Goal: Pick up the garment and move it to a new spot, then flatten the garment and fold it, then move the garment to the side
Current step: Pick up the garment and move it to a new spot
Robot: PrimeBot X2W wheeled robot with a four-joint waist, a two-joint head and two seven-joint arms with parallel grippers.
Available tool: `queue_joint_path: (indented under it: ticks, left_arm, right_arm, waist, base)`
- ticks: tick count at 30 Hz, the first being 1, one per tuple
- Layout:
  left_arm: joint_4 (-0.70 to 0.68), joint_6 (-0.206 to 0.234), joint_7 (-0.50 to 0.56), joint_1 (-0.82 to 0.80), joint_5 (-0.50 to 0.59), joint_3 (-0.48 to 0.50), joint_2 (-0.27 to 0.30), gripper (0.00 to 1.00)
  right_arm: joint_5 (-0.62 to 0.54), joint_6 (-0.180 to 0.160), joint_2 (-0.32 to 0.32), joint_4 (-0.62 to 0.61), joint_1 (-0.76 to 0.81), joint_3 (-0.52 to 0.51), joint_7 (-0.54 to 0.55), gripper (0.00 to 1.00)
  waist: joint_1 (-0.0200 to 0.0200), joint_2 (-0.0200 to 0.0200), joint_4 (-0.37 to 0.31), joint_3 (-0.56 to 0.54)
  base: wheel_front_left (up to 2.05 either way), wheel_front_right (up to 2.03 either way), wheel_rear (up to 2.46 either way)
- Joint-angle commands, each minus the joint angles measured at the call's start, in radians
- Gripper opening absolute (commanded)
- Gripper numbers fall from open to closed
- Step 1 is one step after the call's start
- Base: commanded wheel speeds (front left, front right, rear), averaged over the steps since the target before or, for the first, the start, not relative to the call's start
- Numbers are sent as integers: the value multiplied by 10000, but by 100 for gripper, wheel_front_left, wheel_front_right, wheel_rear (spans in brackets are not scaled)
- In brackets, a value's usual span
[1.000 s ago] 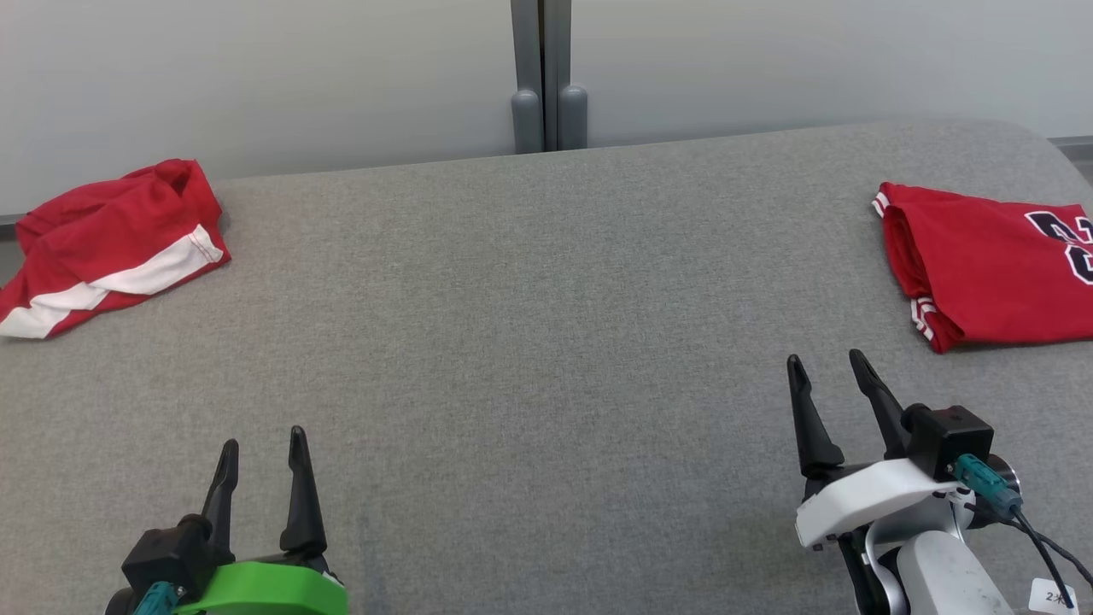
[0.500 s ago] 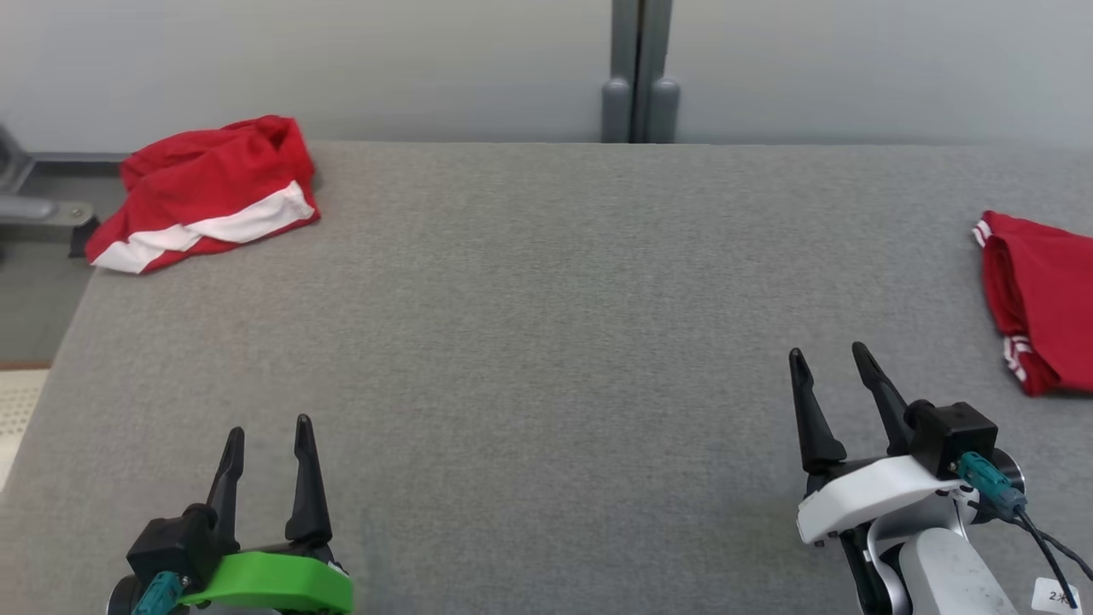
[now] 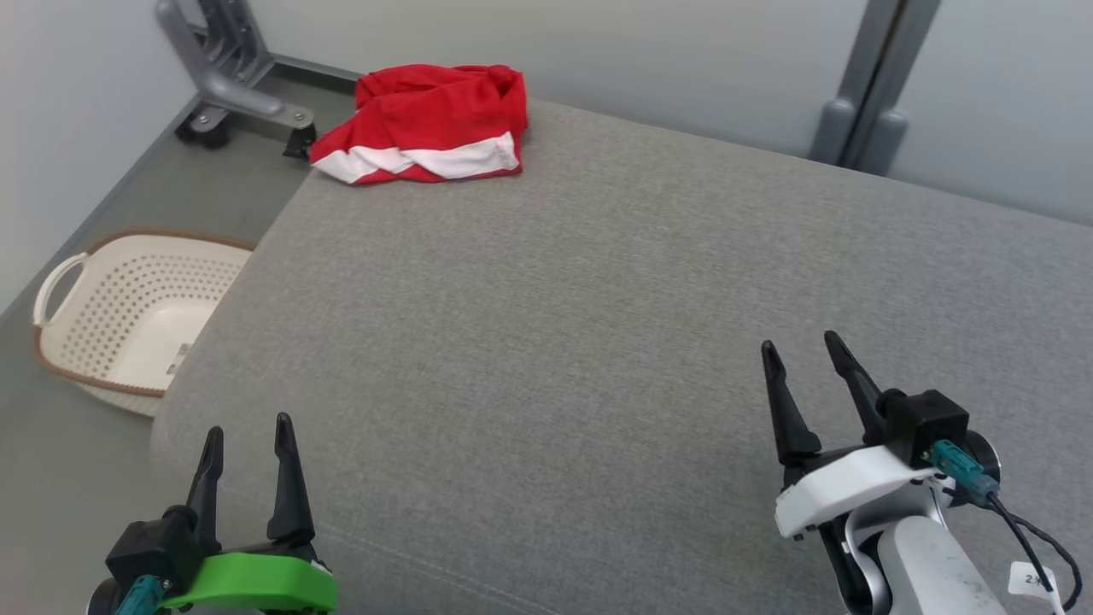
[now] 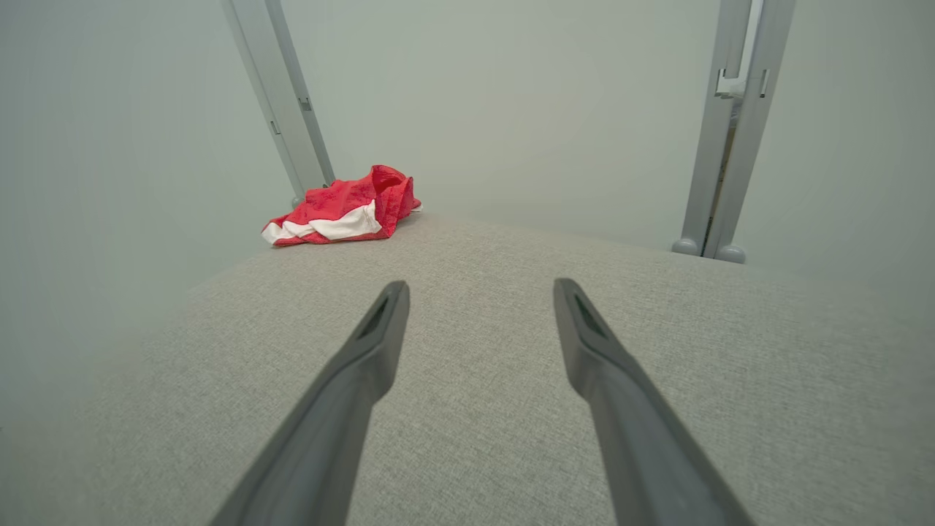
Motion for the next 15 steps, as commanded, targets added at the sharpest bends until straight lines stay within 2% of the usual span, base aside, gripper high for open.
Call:
queue_joint_path:
  ticks: [1,10,15]
  left_arm:
    - [-75,34,-32,118,-29,64,29,100]
    - [-336,146,-33,375,-148,138,26,100]
    - [-171,-2,-33,213,-345,-1,29,100]
  right_arm:
    - [-35,-15,-24,33,-201,120,44,100]
    - [-3,-15,-35,198,-405,459,82,100]
    - [-17,-15,-35,-7,-517,184,-9,100]
  waist:
    - [0,0,932,79]
    - [0,0,951,114]
    - [0,0,922,256]
  base:
    - [0,0,0]
    - [0,0,0]
    - [0,0,0]
